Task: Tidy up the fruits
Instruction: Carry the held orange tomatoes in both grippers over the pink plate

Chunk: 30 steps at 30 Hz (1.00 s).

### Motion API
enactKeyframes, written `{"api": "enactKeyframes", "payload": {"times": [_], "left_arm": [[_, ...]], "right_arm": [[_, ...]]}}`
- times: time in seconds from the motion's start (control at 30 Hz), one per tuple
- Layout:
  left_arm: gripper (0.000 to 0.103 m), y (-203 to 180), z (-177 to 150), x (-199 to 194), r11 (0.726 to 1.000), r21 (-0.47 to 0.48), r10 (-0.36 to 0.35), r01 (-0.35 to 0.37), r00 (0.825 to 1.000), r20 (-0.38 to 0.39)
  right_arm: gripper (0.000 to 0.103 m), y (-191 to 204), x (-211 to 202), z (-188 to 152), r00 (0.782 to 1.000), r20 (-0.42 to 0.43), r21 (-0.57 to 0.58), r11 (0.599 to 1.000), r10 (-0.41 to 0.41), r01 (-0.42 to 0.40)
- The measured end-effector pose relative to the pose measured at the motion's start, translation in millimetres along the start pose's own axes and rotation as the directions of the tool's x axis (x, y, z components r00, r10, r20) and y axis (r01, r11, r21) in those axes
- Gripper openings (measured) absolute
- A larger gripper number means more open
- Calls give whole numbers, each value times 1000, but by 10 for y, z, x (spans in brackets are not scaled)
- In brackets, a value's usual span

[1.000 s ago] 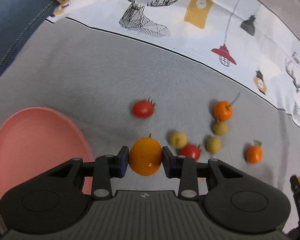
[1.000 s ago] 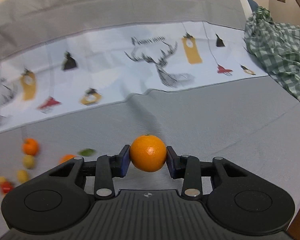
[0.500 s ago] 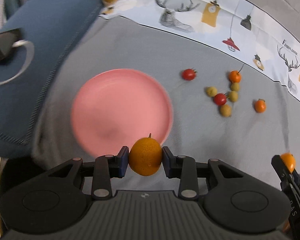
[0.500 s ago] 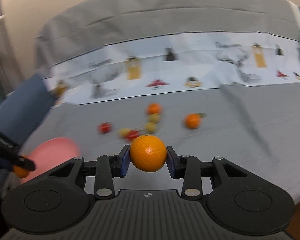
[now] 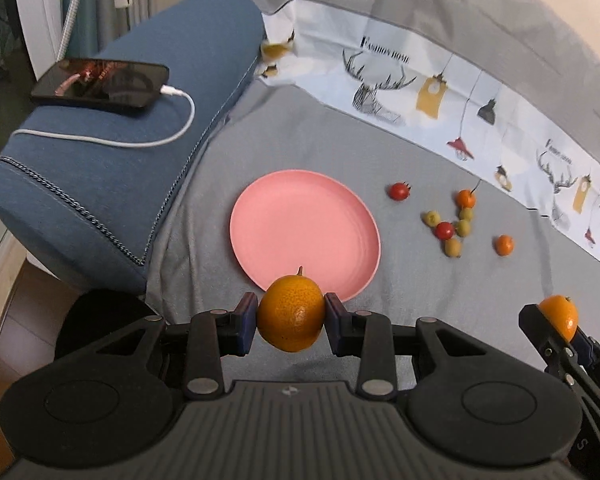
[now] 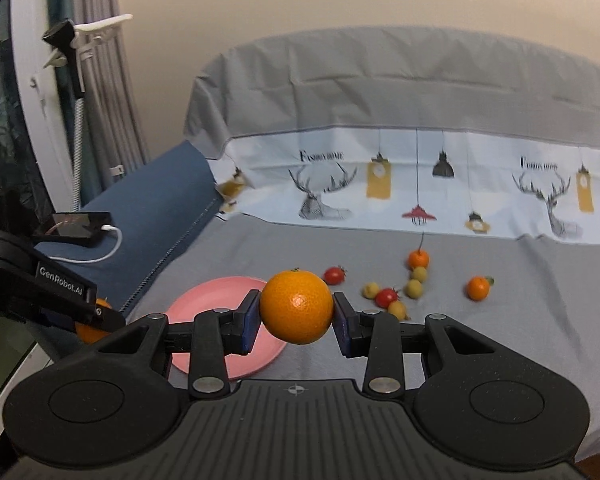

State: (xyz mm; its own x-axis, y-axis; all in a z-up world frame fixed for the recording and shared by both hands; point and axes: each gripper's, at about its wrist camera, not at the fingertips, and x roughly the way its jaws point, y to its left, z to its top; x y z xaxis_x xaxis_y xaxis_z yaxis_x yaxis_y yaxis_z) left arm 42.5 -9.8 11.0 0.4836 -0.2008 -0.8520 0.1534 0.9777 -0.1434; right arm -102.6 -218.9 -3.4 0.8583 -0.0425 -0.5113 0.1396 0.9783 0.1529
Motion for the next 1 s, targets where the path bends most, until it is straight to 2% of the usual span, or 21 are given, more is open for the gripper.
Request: {"api": "enactKeyframes", "payload": {"times": [0.4,1.0], "left_arm": [[39,123,-203,-221,1000,21,-17,16,999,32],[39,118,-134,-12,1000,30,5,-5,1000,10]], "right_arm": [[39,261,-277,-89,999,33,-53,998,-10,12],[39,292,0,-134,1000,-27,-76,997,-3,1]]}}
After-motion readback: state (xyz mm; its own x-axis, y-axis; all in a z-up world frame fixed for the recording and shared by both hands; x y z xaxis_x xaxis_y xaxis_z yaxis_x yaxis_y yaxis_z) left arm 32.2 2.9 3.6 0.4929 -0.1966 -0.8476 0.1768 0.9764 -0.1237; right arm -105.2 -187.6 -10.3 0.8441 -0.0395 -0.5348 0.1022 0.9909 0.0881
